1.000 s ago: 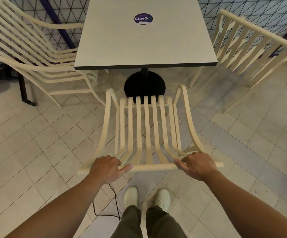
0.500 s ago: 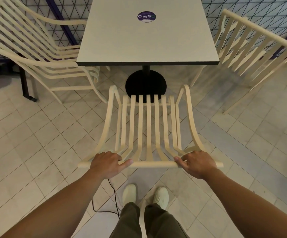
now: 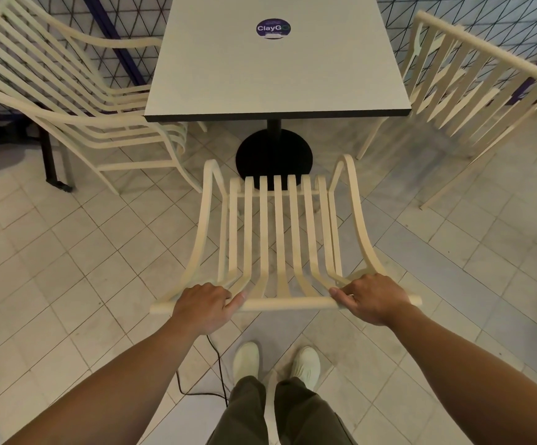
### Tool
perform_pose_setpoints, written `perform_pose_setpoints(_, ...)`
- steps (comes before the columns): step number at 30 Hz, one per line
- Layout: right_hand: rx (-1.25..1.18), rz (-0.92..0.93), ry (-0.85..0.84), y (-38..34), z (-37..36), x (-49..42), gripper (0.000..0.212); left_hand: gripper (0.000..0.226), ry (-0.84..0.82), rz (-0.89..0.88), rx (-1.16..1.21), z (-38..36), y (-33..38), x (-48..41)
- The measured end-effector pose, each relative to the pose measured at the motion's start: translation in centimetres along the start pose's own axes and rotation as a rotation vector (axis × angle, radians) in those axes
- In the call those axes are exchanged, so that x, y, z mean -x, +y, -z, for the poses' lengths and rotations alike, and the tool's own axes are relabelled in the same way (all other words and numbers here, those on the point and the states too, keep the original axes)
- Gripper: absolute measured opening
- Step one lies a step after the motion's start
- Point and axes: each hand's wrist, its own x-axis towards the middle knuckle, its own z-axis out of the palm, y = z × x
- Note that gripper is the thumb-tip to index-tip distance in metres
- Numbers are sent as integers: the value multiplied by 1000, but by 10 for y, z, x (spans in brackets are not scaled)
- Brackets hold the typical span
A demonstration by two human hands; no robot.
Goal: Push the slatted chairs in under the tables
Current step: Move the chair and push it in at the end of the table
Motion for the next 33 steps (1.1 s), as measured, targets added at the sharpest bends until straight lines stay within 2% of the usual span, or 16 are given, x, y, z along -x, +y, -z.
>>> perform_pose_setpoints(3, -13, -15, 6, -2, -1, 1, 100, 44, -15, 24, 8, -8, -3, -2)
perform_pose_setpoints(6, -13, -21, -12, -5, 0, 4, 98, 82, 17, 103, 91, -17, -9, -8)
perform_pose_setpoints(8, -12, -18, -19, -6, 1, 5, 99, 95, 55, 126, 129, -20, -9, -9)
perform_pose_setpoints(16, -43, -32, -10, -7, -5, 12, 100, 103, 83, 115, 147, -23, -8, -8)
perform_pose_setpoints(20, -47, -38, -15, -8, -2, 13, 101, 101, 105, 127, 138, -23, -6, -9)
perform_pose_setpoints(24, -50, -54, -3, -8, 1, 13, 102, 85, 102, 151, 114, -22, -6, -12)
perform_pose_setpoints(33, -32, -48, -17, -9, 1, 11, 102, 70, 69, 143, 89, -17, -10, -13)
